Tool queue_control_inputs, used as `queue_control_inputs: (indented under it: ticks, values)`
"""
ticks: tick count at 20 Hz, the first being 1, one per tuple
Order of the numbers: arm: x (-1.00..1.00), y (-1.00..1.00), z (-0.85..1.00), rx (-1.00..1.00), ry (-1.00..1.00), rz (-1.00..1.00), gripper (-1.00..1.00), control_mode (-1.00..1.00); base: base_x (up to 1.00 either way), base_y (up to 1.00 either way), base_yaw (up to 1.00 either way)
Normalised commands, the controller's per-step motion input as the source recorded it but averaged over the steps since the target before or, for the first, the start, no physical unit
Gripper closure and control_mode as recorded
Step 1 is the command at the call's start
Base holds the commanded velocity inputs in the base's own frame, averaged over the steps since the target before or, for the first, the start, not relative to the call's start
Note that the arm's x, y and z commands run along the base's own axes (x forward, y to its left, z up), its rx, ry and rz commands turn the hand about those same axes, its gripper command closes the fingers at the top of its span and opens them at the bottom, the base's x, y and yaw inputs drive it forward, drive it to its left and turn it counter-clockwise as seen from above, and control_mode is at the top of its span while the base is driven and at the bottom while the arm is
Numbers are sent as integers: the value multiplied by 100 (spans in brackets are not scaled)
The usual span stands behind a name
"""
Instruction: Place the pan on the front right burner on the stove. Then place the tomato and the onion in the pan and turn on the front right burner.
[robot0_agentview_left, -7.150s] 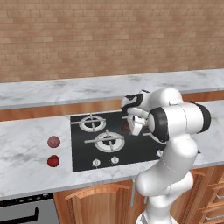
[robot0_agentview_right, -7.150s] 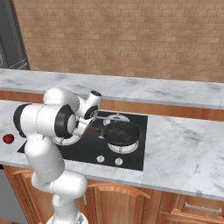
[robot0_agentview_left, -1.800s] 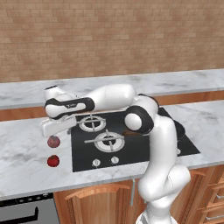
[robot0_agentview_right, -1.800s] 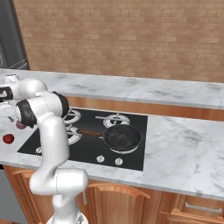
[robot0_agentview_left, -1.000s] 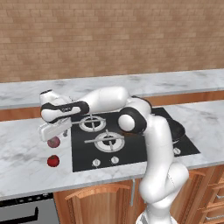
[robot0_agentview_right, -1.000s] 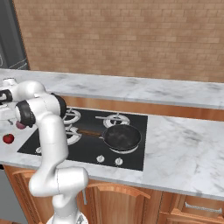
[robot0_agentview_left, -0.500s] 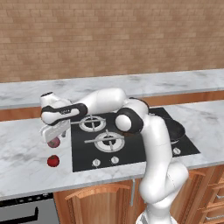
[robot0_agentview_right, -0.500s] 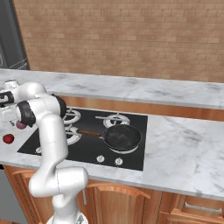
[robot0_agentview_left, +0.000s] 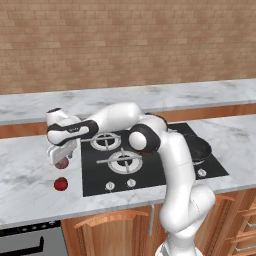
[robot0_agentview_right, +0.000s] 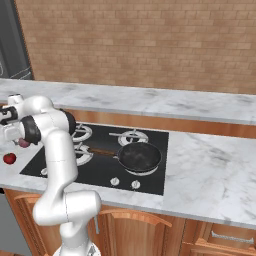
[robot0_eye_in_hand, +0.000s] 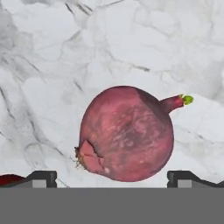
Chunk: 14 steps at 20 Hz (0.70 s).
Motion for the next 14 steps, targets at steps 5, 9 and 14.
queue_control_inputs:
  ticks: [5,9,14]
  values:
    - [11,5,-14,5,0,9,-100,-100,0,0,0]
    - [14,8,-9,6,0,8,-100,-100,0,0,0]
    - [3,3,-14,4,0,5,100,-100,0,0,0]
